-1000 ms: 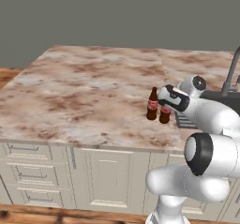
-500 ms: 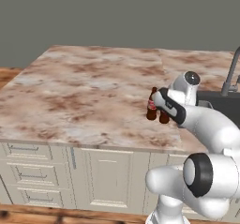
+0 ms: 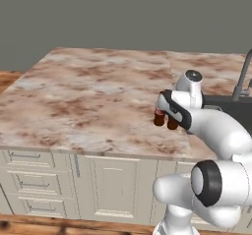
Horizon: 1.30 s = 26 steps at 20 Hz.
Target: Place the large bottle from the dining counter next to the other large bottle outside the sink, and place the small bottle from the dining counter next to the other small bottle inside the sink.
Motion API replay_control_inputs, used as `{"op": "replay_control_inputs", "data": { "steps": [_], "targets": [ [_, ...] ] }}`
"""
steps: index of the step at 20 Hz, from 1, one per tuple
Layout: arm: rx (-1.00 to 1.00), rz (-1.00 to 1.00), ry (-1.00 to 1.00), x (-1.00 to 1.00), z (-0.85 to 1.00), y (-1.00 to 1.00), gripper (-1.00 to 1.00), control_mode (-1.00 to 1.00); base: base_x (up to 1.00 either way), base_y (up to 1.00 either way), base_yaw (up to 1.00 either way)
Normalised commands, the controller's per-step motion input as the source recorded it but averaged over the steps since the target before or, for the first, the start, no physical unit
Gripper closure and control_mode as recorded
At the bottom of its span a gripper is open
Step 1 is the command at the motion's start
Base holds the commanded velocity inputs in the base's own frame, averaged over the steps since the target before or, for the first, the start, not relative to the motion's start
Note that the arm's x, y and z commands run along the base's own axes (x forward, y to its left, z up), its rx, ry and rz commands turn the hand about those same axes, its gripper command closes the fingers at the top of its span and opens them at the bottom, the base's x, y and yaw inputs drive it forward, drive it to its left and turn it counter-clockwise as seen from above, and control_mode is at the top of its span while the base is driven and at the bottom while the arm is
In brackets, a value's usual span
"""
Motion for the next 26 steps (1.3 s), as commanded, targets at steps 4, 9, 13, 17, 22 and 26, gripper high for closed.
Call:
{"op": "replay_control_inputs", "data": {
  "steps": [4,9,13,17,22,26],
  "targets": [
    [0.00,0.09,0.01,-0.35,-0.05,0.13,-1.00,-1.00,0.00,0.00,0.00],
    [0.00,0.05,0.00,-0.27,-0.09,0.17,-1.00,-1.00,0.00,0.00,0.00],
    [0.00,0.01,0.00,-0.04,-0.13,0.30,-1.00,-1.00,0.00,0.00,0.00],
    [0.00,0.00,0.00,0.00,-0.05,0.26,-1.00,-1.00,0.00,0.00,0.00],
    [0.00,0.00,0.00,0.01,-0.03,0.09,-1.00,-1.00,0.00,0.00,0.00],
    [0.00,0.00,0.00,0.00,0.00,0.00,-1.00,-1.00,0.00,0.00,0.00]
  ]
}}
